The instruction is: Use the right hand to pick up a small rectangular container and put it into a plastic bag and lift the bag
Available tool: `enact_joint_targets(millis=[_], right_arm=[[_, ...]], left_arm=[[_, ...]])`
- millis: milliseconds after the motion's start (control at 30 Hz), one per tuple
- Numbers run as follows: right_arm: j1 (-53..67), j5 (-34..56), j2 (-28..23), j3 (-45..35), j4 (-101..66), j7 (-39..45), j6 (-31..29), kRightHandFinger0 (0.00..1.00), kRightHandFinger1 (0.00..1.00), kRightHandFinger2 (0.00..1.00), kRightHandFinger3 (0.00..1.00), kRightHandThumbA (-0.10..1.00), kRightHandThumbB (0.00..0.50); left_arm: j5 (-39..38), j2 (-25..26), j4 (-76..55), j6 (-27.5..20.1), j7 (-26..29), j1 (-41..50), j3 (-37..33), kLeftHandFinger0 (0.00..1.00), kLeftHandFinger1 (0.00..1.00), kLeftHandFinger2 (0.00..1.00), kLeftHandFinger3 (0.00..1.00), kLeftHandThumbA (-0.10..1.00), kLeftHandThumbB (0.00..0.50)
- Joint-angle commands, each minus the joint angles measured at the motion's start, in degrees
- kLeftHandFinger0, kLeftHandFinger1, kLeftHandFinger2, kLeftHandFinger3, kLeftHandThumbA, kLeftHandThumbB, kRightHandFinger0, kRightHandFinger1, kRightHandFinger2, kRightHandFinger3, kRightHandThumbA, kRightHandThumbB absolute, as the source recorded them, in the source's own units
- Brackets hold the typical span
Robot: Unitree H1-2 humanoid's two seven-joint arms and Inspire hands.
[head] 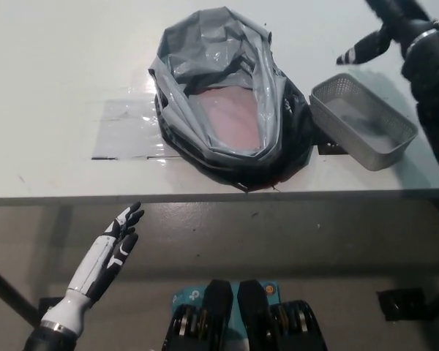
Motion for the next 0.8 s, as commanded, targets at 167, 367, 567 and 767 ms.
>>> enact_joint_targets(millis=[167,367,567,767], right_arm=[[-3.92,0.18,1.14,2.25,5.47,2.67,3.7,1.0,1.0,1.0,1.0,1.0,0.5],[-3.32,1.12,1.31,2.82,7.22,4.06,4.77,1.0,1.0,1.0,1.0,1.0,0.5],[-2.63,-0.35,1.7,2.62,8.68,5.23,4.79,1.0,1.0,1.0,1.0,1.0,0.5],[-2.7,-2.35,1.99,1.47,10.82,5.47,4.79,1.0,1.0,1.0,1.0,0.97,0.5]], left_arm=[[0.21,0.82,-1.74,-2.28,-1.39,-0.95,-0.04,1.0,1.0,1.0,1.0,1.0,0.5],[0.0,0.74,-1.71,-2.12,-1.88,-1.08,0.03,1.0,1.0,1.0,1.0,1.0,0.5],[0.2,0.61,-2.08,-2.34,-1.76,-0.59,0.05,1.0,1.0,1.0,1.0,1.0,0.486],[0.31,0.72,-2.01,-2.12,-1.76,-0.72,0.1,1.0,1.0,1.0,1.0,1.0,0.5]])
